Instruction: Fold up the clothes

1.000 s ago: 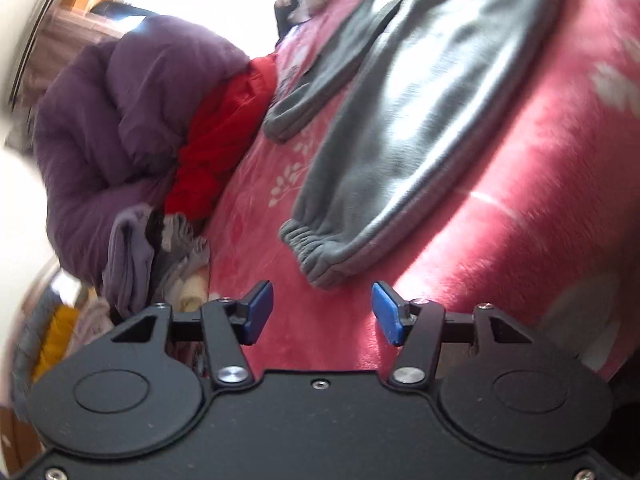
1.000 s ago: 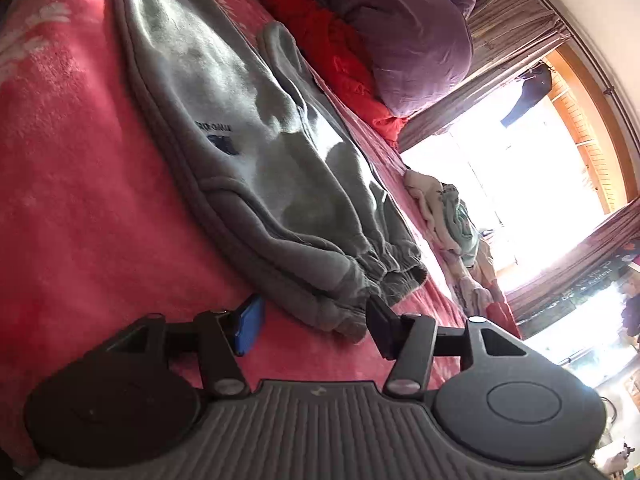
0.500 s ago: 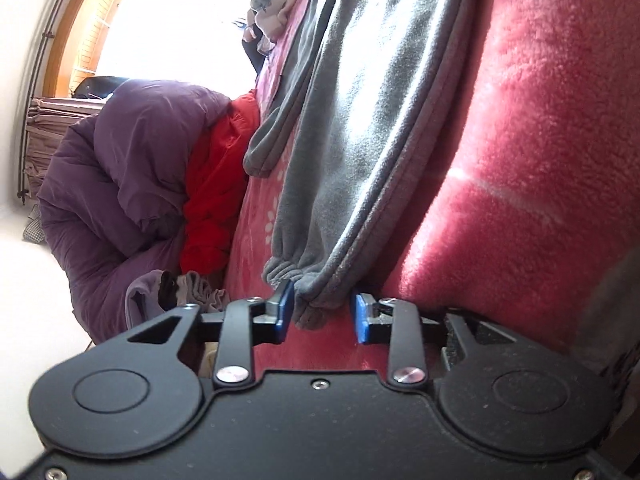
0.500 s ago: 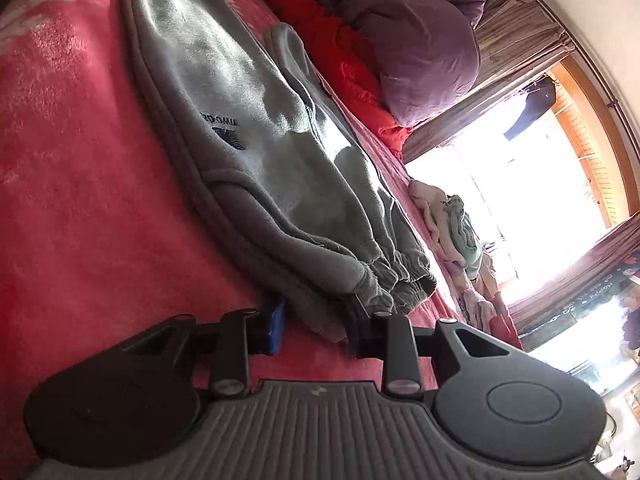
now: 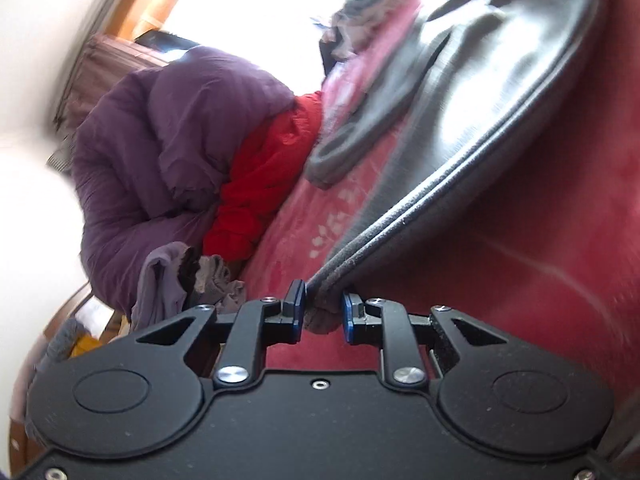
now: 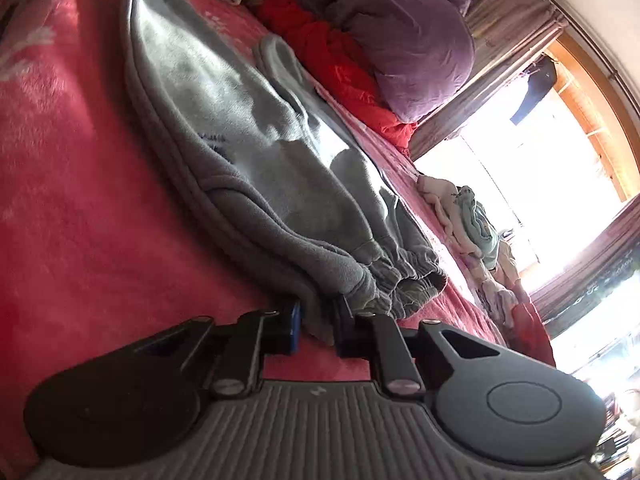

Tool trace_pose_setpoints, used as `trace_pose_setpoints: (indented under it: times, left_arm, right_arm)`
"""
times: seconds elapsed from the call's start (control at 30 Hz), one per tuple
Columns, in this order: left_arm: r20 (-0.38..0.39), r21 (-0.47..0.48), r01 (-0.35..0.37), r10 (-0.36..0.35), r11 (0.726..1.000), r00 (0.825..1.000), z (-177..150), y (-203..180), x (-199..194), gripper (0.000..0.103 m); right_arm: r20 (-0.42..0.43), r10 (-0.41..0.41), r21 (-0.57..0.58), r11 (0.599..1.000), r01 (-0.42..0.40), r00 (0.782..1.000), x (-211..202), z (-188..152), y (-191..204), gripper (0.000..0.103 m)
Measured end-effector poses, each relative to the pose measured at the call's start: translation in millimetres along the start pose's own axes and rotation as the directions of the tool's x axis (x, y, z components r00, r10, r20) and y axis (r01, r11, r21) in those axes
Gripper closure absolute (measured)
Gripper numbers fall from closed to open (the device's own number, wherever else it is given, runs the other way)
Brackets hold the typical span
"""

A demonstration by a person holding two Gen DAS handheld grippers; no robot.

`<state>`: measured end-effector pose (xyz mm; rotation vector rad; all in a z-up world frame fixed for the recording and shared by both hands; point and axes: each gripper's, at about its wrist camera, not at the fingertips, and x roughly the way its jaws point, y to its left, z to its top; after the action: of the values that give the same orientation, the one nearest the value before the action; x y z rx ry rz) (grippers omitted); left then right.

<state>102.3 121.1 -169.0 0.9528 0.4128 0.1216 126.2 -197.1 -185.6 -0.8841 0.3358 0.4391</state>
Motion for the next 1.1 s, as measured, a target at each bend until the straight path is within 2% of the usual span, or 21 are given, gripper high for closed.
trace_pose_setpoints:
  times: [0.13, 0.27, 0.4, 0.47, 0.5, 0.53, 0.63, 0.7, 0.87, 1.1]
  left_arm:
    - [0.005, -0.169, -0.03, 0.032, 0.985, 0.999, 13, 23, 4, 0.086]
    - [0.003, -0.332, -0.027, 0.029, 0.943, 1.0, 26, 43, 15, 0.087]
    - [-0.006, -0.388, -0.031, 0.031, 0.921, 0.999, 45, 53, 38, 0.089]
    - [-0.006, -0.434, -0.023, 0.022, 0.901, 1.0, 54, 61, 50, 0.091]
    - [-0.007, -0.453, -0.021, 0.02, 0.891, 1.0, 59, 64, 56, 0.095]
    - [-0.008, -0.465, -0.02, 0.018, 0.885, 1.0, 64, 67, 63, 0.1]
    - [-0.007, -0.478, -0.02, 0.019, 0.878, 1.0, 79, 69, 83, 0.1]
    - [-0.009, -0.469, -0.013, 0.01, 0.883, 1.0, 87, 66, 98, 0.1]
    - [-0.023, -0.488, 0.031, -0.048, 0.873, 0.999, 94, 58, 139, 0.1]
    - [-0.002, -0.493, 0.019, -0.023, 0.87, 1.0, 110, 58, 163, 0.101]
  right_arm:
    - [0.065, -0.043, 0.094, 0.995, 0.037, 0.997, -16, 4, -21, 0.093]
    - [0.103, -0.064, 0.174, 0.984, 0.045, 0.993, -18, 9, -41, 0.094]
    - [0.104, -0.069, 0.217, 0.975, 0.045, 0.992, -5, 14, -57, 0.095]
    - [0.102, -0.069, 0.255, 0.966, 0.041, 0.992, 4, 17, -68, 0.096]
    - [0.102, -0.071, 0.27, 0.962, 0.041, 0.992, 8, 19, -73, 0.096]
    - [0.103, -0.075, 0.282, 0.958, 0.044, 0.992, 12, 20, -78, 0.096]
    - [0.098, -0.077, 0.327, 0.944, 0.041, 0.992, 27, 22, -93, 0.097]
    - [0.093, -0.069, 0.351, 0.936, 0.032, 0.993, 40, 21, -102, 0.098]
    - [0.082, -0.044, 0.393, 0.919, 0.008, 0.996, 70, 17, -113, 0.098]
    - [0.08, -0.042, 0.47, 0.883, -0.001, 0.996, 87, 18, -125, 0.098]
